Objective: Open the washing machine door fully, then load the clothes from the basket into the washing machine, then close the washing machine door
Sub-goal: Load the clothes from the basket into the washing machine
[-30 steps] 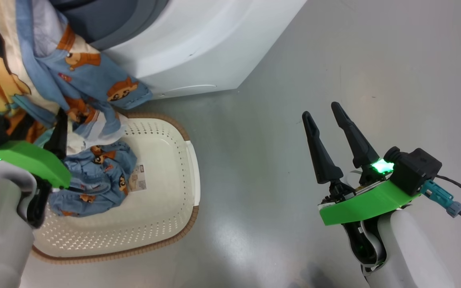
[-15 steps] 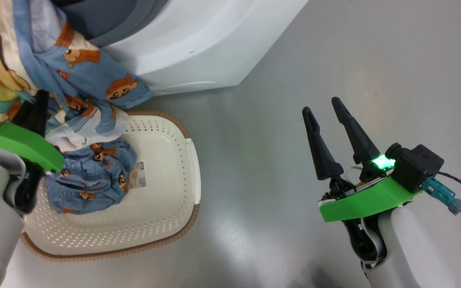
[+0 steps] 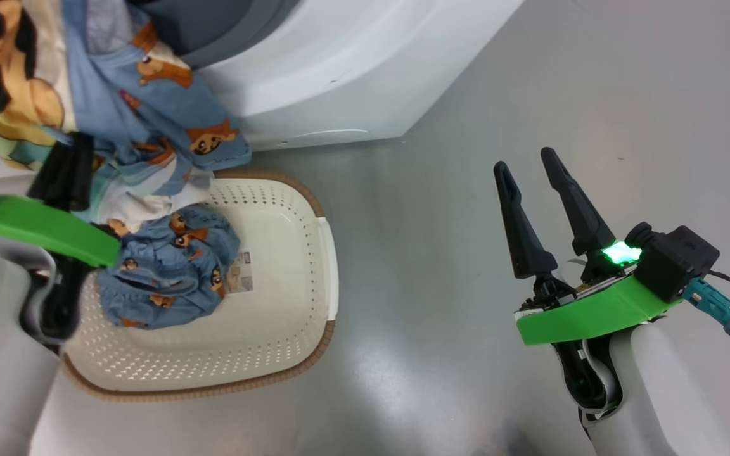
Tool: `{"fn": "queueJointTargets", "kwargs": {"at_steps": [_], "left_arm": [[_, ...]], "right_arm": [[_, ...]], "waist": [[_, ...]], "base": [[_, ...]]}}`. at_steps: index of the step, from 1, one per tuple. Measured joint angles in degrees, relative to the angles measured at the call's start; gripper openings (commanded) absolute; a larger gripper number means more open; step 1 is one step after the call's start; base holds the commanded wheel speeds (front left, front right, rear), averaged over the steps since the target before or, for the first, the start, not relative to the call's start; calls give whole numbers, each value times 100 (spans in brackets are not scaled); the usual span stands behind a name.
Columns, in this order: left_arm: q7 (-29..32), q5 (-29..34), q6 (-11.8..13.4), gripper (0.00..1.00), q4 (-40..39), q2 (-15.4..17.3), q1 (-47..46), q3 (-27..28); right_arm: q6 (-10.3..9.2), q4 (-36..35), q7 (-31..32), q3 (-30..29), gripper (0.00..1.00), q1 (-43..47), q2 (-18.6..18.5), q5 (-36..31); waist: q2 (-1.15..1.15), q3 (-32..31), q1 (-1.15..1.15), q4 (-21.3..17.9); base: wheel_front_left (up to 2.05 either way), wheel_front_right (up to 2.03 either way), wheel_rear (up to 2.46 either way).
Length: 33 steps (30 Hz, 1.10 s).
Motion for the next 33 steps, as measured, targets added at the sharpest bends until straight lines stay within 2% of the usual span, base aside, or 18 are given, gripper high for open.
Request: {"fn": "queueJointTargets", "kwargs": {"at_steps": [7, 12, 18, 24, 33], "left_arm": [[-1, 458, 0, 0, -964, -115, 430, 641], [-1, 549, -1, 0, -1456, -158, 443, 879], [-1, 580, -1, 0, -1640, -113, 353, 917], [-1, 535, -1, 0, -1306, 41, -315, 716], [-1, -16, -1, 0, 97, 185, -1364, 16]], "right_arm": [[0, -3, 0, -29, 100, 1, 0, -1], [0, 1, 0, -40, 100, 2, -1, -3], [0, 13, 0, -30, 100, 5, -1, -2], [0, 55, 0, 24, 100, 12, -1, 1], [0, 55, 0, 90, 100, 20, -1, 57]], "waist": [[0, -75, 0, 123], [0, -139, 0, 164], [0, -201, 0, 167], [0, -254, 0, 104], [0, -292, 0, -79]], "base": [[0, 0, 0], [0, 0, 0], [0, 0, 0], [0, 0, 0], [0, 0, 0]]}}
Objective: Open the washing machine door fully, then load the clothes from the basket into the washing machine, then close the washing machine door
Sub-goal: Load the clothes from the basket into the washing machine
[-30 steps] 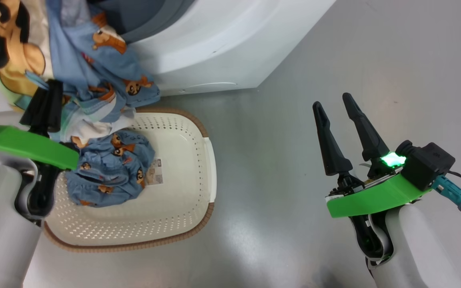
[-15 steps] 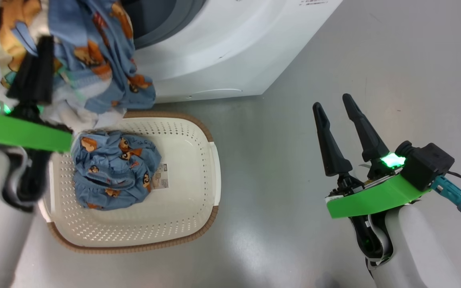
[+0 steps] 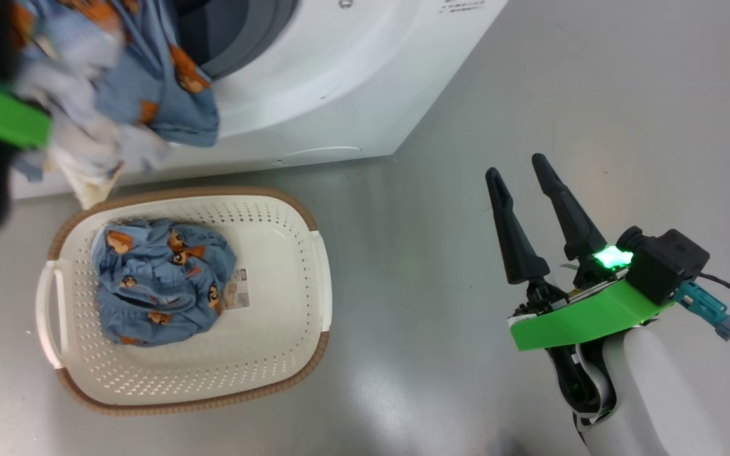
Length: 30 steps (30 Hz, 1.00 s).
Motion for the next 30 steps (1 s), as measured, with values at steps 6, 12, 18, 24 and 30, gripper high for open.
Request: {"fn": "queueJointTargets", "kwargs": {"at_steps": [6, 12, 18, 24, 30], "left_arm": [[0, 147, 0, 0, 537, 12, -868, 7], [-7, 1033, 0, 0, 278, -142, -1054, 965], [-7, 1298, 0, 0, 224, -403, -828, 1100], [-7, 1302, 0, 0, 400, -401, -793, 857], [-7, 1408, 0, 0, 225, -394, -858, 1152]], "right_arm": [[0, -12, 0, 88, 100, -2, 1, 46], [0, -66, 0, 96, 100, -5, 1, 99], [0, -69, 0, 109, 100, -8, 2, 141], [0, -68, 0, 125, 100, -10, 2, 144], [0, -74, 0, 134, 100, -21, 3, 155]], "waist": [[0, 76, 0, -84], [0, 209, 0, -146], [0, 246, 0, -195], [0, 237, 0, -230], [0, 277, 0, -260]], "base": [[0, 0, 0], [0, 0, 0], [0, 0, 0], [0, 0, 0], [0, 0, 0]]}}
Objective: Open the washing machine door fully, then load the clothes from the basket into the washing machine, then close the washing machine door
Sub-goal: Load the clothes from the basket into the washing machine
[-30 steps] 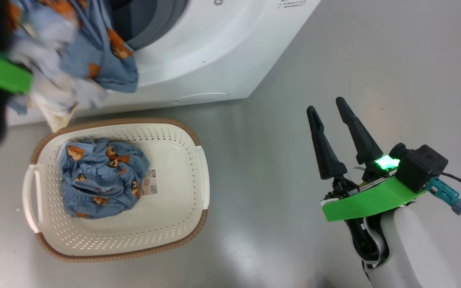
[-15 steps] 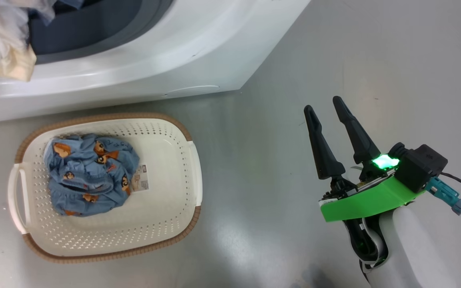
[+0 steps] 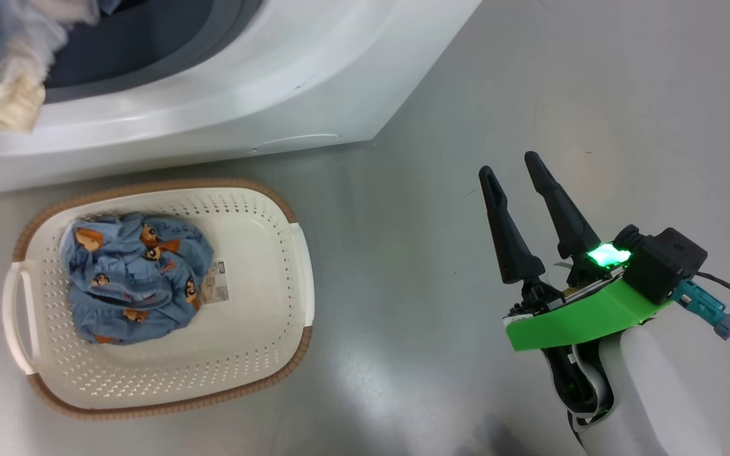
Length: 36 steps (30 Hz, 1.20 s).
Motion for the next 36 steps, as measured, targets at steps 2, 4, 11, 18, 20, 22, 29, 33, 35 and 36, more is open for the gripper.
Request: {"fn": "queueJointTargets", "kwargs": {"at_steps": [2, 4, 11, 18, 20, 22, 29, 33, 35, 36], "left_arm": [[0, 198, 0, 0, -193, -5, -4, 255], [-1, 277, 0, 0, -220, -13, 10, 302], [0, 396, 0, 100, -31, -121, 66, 212], [0, 370, 0, 100, 167, -115, 73, 33], [0, 327, 0, 100, 203, -120, 74, 19], [0, 327, 0, 100, 216, -123, 77, 4], [0, 327, 0, 100, 192, -130, 269, -138], [0, 215, 0, 100, 236, -142, 303, -326], [0, 171, 0, 100, 249, -143, 303, -361], [0, 165, 0, 100, 257, -143, 303, -377]], "right_arm": [[0, -15, 0, 2, 100, -3, 0, 9], [0, -18, 0, 2, 100, -4, 0, 31], [0, -22, 0, 4, 100, -4, 0, 38], [0, -25, 0, -3, 100, -4, 1, 38], [0, -25, 0, -4, 100, -4, 1, 38], [0, -25, 0, -5, 100, -4, 1, 38], [0, -25, 0, -4, 100, -7, 1, 38], [0, -24, 0, -8, 100, -7, 1, 38], [0, -24, 0, -7, 100, -7, 1, 38], [0, -24, 0, -8, 100, -7, 0, 38]], "waist": [[0, 23, 0, -15], [0, 36, 0, -30], [0, 55, 0, -59], [0, 59, 0, -29], [0, 56, 0, -17], [0, 50, 0, -3], [0, 34, 0, 38], [0, 21, 0, 63], [0, 15, 0, 73], [0, 12, 0, 80]], "base": [[0, 0, 0], [0, 0, 0], [0, 0, 0], [0, 0, 0], [0, 0, 0], [0, 0, 0], [0, 0, 0], [0, 0, 0], [0, 0, 0], [0, 0, 0]]}}
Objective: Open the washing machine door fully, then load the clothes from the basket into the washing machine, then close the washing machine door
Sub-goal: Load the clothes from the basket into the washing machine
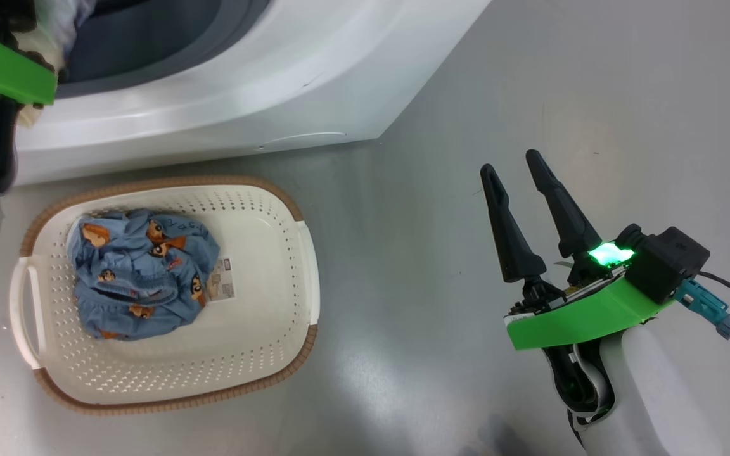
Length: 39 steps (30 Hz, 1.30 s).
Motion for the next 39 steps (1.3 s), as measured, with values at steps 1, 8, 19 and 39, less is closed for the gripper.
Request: {"fn": "queueJointTargets", "kwargs": {"at_steps": [1, 8, 19, 39], "left_arm": [[0, -13, 0, 100, -1, -1, 0, -10], [0, -55, 0, 100, -96, -38, 154, -21], [0, -51, 0, 100, -402, -109, 799, 134], [0, 356, 0, 100, -1515, -298, 2926, 970]], "right_arm": [[0, 0, 0, 0, 100, 0, 1, 0], [0, 1, 0, -11, 100, -1, 0, -1], [0, 4, 0, -47, 100, 1, 0, -49], [0, -2, 0, -371, 100, 31, -2, -242]], "waist": [[0, -2, 0, 9], [0, -23, 0, 71], [0, -105, 0, 189], [0, -226, 0, 488]], "base": [[0, 0, 0], [0, 0, 0], [0, 0, 0], [0, 0, 0]]}}
